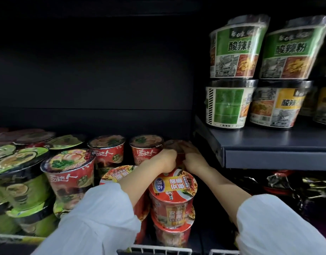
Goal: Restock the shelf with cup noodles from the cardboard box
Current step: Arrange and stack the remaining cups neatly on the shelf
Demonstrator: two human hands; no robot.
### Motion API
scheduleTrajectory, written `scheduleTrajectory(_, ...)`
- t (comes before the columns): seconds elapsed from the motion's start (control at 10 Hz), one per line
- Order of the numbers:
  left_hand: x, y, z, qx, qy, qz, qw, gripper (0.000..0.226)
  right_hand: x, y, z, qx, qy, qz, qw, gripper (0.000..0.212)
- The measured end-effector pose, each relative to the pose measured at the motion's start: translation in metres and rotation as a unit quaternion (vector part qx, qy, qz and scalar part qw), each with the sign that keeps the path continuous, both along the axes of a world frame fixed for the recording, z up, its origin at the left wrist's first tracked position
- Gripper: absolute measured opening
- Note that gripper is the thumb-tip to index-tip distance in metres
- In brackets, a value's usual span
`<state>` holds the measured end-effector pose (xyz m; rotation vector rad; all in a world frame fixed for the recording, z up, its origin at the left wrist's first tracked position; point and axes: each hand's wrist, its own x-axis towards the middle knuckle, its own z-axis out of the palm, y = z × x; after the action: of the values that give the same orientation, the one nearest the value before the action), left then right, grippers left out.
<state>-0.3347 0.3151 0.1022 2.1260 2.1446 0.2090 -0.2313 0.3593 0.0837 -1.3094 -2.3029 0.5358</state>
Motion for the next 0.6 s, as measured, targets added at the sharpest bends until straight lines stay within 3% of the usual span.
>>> scheduleTrajectory(0.1,-0.001,0.004,-0.004,0.006,0.036,-0.012,0.999,0.026,-0.002,0.008,0.001,-0.034,0.050,0.008,0.998,0.038)
scheduleTrajectory(0.3,0.001,0.005,-0.002,0.025,0.047,-0.017,0.998,0.032,-0.002,0.026,-0.002,-0.014,0.030,-0.065,0.997,0.044)
scheduleTrajectory(0.5,-0.005,-0.001,-0.006,0.044,0.066,-0.029,0.996,0.032,0.005,0.002,-0.008,-0.035,0.043,-0.041,0.998,0.036)
scheduleTrajectory(0.6,-0.001,-0.013,0.004,0.035,0.123,-0.047,0.991,0.036,0.004,0.005,-0.010,-0.026,0.050,-0.032,0.998,0.038)
